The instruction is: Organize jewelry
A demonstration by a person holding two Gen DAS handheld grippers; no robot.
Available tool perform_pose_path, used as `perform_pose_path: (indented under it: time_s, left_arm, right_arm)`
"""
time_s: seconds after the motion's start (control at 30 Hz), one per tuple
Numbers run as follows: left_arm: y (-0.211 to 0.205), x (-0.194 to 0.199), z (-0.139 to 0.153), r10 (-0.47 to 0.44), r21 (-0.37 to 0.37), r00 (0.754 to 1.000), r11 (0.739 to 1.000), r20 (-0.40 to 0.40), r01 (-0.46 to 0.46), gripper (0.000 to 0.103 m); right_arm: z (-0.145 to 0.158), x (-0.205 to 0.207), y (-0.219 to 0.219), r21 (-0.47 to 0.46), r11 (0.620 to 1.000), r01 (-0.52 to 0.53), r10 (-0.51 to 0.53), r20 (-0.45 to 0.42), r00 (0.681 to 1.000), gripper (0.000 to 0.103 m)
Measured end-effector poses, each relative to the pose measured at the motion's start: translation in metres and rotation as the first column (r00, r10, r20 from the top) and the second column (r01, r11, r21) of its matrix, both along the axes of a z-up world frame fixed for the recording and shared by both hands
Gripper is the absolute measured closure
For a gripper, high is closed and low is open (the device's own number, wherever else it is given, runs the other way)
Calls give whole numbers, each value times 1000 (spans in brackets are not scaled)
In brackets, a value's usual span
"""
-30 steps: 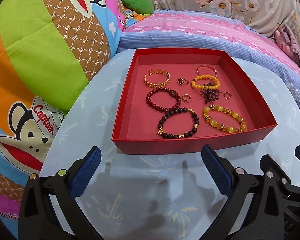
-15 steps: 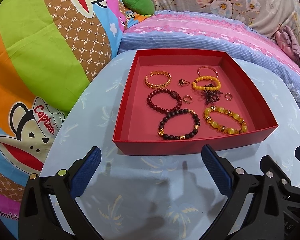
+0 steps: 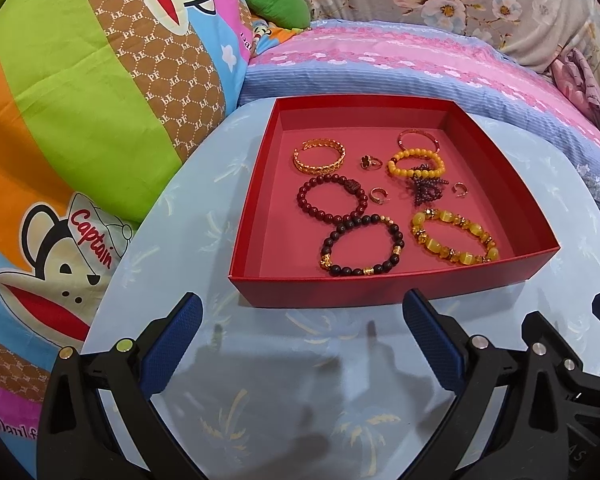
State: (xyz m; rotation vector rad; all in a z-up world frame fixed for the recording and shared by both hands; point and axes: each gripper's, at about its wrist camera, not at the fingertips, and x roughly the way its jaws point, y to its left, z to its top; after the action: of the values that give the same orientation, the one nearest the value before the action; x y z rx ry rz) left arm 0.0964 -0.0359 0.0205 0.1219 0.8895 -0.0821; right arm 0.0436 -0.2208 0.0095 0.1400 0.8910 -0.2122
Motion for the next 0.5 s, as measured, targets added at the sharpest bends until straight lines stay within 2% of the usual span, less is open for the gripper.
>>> perform_pose_path:
  time_s: [0.5]
  left_arm:
    - [0,0,0,0,1,1000,1000,1,0,7]
  right_arm:
    - [-1,-1,0,6,1000,1,-1,-1,1000,6]
